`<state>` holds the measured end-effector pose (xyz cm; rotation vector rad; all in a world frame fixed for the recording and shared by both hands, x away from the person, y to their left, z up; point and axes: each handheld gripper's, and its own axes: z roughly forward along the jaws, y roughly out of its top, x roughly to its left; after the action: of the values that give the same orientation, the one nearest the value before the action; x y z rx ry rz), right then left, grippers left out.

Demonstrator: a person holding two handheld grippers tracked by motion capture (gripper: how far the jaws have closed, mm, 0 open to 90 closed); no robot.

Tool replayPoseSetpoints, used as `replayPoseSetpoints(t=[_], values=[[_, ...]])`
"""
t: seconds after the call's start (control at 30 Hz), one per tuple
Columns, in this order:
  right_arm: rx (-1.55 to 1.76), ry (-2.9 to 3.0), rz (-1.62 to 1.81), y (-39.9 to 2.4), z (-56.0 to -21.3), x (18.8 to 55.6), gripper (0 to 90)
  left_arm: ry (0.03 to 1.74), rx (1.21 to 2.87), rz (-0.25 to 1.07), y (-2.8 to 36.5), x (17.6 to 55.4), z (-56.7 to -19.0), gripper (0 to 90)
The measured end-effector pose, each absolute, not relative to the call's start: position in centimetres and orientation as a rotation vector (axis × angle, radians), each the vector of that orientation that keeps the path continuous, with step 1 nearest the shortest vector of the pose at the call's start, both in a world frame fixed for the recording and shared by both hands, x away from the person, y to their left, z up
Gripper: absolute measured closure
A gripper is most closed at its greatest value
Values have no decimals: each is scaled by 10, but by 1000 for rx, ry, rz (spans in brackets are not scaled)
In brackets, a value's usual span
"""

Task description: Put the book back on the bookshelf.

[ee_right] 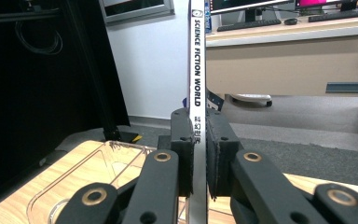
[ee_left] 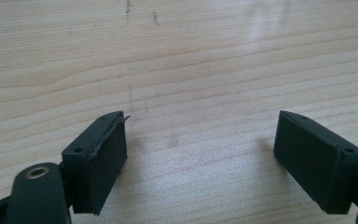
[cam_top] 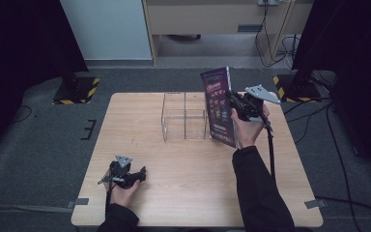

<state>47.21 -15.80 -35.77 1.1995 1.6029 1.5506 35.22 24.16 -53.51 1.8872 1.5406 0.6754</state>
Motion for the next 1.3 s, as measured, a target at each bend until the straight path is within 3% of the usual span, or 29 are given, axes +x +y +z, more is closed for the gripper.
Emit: replayPoseSetpoints(t=[1.3], values=[[1150,1562,1556,-161,-369,463,833,1541,1887,676,242,352,-535,162]])
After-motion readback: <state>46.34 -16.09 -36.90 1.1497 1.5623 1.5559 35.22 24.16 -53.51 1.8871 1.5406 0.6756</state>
